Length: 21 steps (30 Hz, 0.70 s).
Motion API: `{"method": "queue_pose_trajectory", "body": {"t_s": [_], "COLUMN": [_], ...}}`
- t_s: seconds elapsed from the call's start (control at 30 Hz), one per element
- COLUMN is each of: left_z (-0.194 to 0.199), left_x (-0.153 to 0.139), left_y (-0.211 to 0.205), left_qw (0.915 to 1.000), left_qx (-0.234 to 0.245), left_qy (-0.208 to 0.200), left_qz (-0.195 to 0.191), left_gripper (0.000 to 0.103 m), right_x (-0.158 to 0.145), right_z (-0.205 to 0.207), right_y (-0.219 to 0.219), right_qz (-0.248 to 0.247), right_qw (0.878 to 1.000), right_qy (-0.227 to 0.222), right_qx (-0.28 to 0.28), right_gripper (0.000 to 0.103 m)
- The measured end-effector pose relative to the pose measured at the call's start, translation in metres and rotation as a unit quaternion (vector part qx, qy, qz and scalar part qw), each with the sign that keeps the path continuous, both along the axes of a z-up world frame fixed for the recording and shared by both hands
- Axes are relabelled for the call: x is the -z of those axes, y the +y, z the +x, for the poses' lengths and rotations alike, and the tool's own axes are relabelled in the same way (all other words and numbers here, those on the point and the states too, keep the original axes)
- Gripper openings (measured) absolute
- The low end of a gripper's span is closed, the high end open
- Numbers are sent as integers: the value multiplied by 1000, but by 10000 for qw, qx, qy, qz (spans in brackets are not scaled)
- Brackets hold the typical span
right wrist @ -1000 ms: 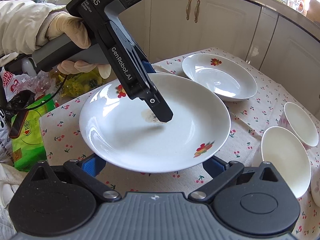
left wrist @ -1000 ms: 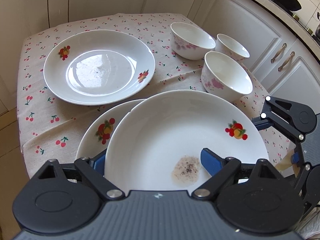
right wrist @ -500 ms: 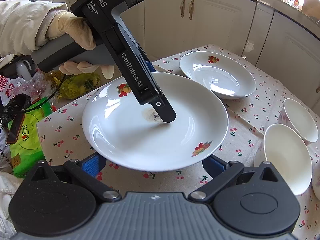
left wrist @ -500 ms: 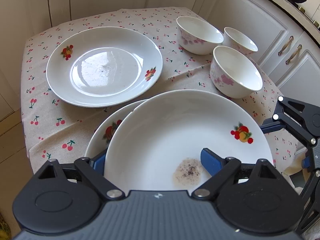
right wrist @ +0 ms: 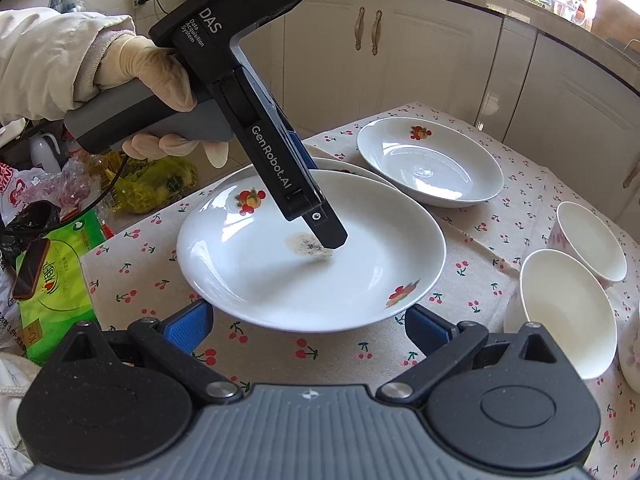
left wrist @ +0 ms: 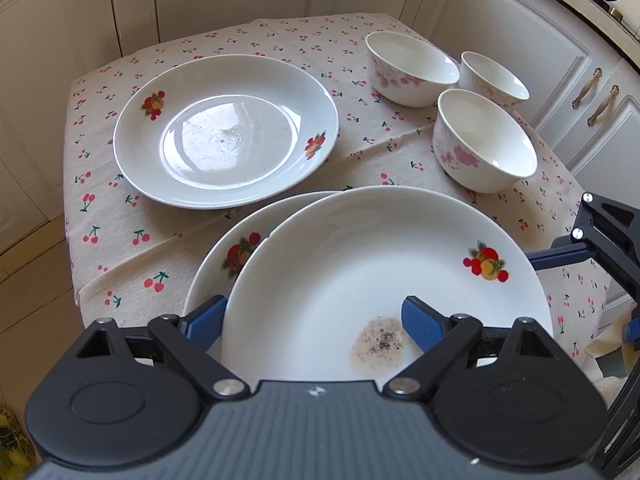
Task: Organize plates and bowls
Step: 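Lift the stained plate with the left tool and lower it onto another plate, then open the left tool and withdraw it from the stacked plates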
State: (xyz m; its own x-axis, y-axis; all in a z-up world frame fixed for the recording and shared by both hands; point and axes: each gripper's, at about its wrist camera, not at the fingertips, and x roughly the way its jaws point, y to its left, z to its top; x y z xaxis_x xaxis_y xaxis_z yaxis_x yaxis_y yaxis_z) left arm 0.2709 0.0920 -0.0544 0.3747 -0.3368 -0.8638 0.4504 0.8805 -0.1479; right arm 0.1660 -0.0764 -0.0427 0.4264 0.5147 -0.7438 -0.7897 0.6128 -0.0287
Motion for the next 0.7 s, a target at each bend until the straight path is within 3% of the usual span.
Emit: {"method": "queue_pose_trajectory", "body": {"t_s": [0.7], "left_z": [-24], "left_x": [-16], "left_y": [-9], "left_qw": [9978], "left_qx": [-43], "left_qy": [-639], "left_qz": [154], "left_gripper": [93], "right_x": [-9], "right_z": [-23], "right_y": [-21], "right_qz": [-19], "right_qw": [9992], "right_qy": [-356], "right_qx": [206], "right_gripper": [103]}}
